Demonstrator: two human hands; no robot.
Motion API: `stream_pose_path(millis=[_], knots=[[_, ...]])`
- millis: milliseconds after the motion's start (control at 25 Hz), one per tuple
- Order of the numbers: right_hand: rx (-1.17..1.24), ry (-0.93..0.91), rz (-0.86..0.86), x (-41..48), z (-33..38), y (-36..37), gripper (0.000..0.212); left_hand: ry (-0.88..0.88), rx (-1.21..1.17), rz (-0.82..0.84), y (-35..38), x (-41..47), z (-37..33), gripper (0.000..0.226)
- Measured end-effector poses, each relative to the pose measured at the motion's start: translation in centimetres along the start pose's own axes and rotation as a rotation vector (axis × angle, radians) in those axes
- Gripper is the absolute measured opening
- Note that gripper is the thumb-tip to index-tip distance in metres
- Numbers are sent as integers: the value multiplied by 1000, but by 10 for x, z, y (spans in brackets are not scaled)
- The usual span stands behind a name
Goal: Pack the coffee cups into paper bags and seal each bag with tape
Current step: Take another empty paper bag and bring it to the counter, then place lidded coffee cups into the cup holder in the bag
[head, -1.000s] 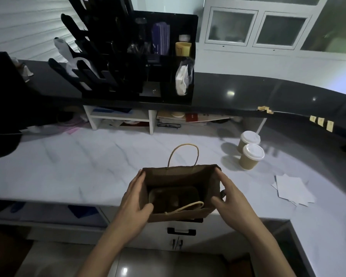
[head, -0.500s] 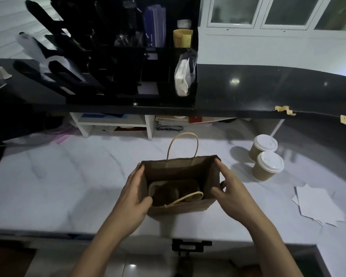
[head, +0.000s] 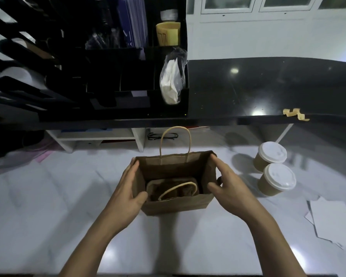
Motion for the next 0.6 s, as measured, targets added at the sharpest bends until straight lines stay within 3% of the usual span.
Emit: stream_pose_path(millis=[320,600], knots=[[-4,-11,-10,19,-1,-8,77,2,10,25,2,39,-8,83],[30,-61,-79,20,2,-18,54,15,64,90,4,56,-6,92]])
Point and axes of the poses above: each hand's wrist, its own x-axis towards the middle knuckle, its own y-axis out of the palm, z = x × y, the point moved 9 cm from there along x, towards the middle knuckle, and after that the axes turned 2 degrees about -y, right-handed, at the moved point
